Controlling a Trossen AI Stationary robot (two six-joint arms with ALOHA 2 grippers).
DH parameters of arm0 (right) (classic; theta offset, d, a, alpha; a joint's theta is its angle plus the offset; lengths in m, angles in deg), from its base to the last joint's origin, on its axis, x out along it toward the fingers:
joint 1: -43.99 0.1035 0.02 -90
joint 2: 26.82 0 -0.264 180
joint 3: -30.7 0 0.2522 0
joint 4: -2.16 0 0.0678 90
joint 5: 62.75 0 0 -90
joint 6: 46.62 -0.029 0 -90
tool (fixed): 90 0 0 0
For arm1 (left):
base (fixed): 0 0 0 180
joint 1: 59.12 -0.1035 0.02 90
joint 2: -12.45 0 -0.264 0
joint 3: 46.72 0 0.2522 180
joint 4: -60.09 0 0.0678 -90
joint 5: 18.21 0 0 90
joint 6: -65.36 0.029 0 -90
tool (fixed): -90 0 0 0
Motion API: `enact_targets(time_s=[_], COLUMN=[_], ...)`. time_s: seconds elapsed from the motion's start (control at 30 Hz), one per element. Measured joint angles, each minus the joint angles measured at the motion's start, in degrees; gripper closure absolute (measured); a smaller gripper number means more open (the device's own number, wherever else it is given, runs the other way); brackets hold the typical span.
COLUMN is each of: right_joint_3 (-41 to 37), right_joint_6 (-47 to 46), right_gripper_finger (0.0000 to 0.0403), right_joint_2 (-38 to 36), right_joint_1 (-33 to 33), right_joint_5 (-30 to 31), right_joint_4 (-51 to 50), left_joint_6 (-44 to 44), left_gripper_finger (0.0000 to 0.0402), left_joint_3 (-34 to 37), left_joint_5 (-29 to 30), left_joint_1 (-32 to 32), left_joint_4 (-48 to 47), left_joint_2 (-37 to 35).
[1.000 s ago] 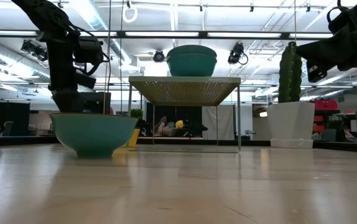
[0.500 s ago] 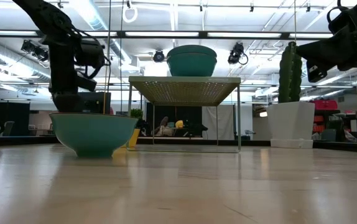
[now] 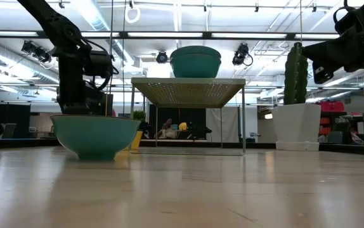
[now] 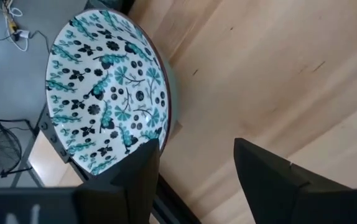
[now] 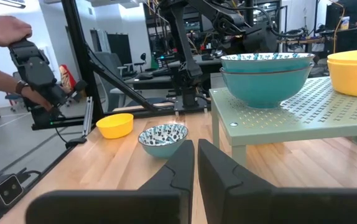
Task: Pick & Place Mini bowls
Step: Stack the blue and white bowl on top of the other blue and white bowls on the shelf
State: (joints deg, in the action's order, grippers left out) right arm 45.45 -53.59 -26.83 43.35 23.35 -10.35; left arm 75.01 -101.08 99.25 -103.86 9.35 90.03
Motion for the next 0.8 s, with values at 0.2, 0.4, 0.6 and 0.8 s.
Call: enact_targets(time_s=[0.2,0.4,0.6,0.8], right_joint_3=[0.0,0.0,0.0,0.0], right_joint_6=[0.01,0.01,-0.01,0.01], right_gripper_finger=[0.0376,0.0376,0.0376,0.0376], right_joint_2=[0.0,0.0,0.0,0.0], right_joint_1=[-0.02,0.0,-0.02,-0.02], right_joint_5=[-0.02,-0.02,-0.02,0.0], right_joint_4=[0.0,0.0,0.0,0.0], left_joint_6=[-0.04,-0.01,0.02,-0.01], left_gripper_finger=[0.0191,0.0191,0.0191,0.0207], left_joint_3=[0.0,0.0,0.0,0.0], left_joint_5=[0.63,4.05,4.35,4.28], left_joint_1=[-0.07,-0.09,-0.2,-1.62], left_joint_4=[1.04,3.39,3.73,3.62], left_joint_2=[2.71,3.71,3.84,3.84])
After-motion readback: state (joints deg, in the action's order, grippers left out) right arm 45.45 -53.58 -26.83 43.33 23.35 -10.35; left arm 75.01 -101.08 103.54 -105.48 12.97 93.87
